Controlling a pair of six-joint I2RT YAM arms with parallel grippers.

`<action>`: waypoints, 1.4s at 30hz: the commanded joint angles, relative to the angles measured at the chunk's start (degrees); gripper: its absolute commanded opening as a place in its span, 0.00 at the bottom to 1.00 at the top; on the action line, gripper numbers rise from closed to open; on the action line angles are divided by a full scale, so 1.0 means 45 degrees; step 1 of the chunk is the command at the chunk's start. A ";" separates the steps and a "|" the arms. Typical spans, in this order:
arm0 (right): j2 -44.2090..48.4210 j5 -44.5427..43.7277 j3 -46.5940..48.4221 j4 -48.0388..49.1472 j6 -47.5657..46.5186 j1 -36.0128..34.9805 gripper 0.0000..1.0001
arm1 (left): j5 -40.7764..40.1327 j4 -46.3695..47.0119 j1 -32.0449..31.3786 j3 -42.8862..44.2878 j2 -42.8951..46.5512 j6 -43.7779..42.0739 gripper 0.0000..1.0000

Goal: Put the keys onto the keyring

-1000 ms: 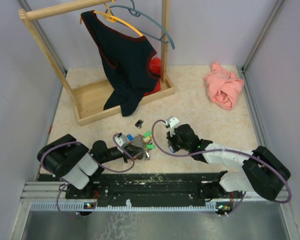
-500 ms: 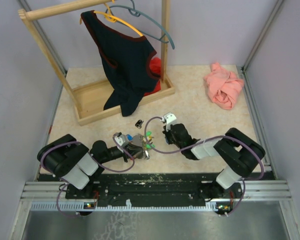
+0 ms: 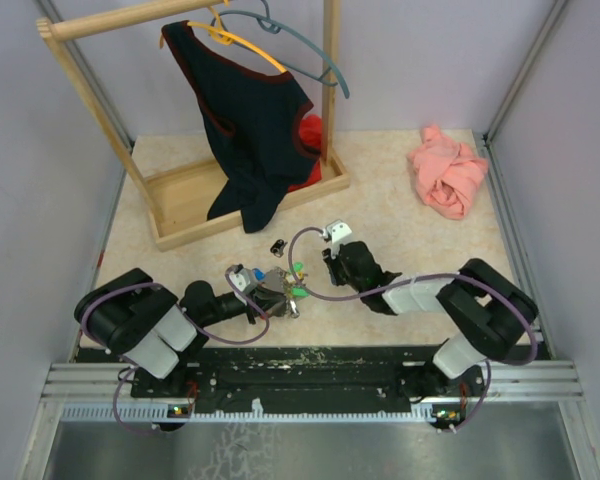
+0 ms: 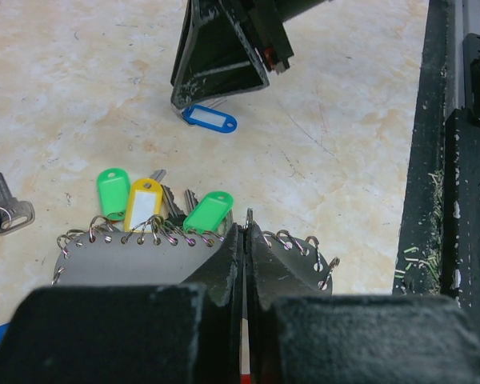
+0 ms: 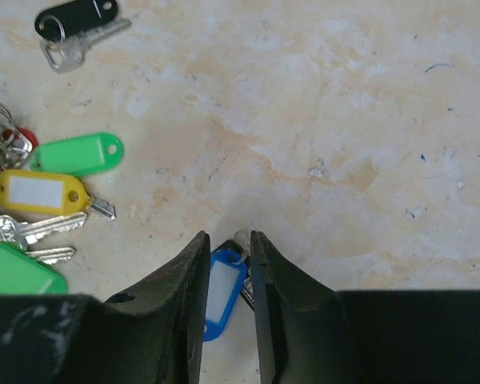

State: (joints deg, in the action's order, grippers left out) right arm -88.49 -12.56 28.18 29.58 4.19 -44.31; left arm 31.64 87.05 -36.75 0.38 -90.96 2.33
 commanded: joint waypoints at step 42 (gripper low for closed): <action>-0.0249 1.4158 0.0910 0.2158 -0.4114 0.0659 0.30 | 0.0703 0.3450 0.0081 -0.0437 0.0430 0.0187 0.01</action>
State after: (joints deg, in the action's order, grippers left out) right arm -88.73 47.81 31.51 34.83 -12.40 -40.77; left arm 33.76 87.05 -36.60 0.38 -89.52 2.59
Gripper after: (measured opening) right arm 0.312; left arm 0.012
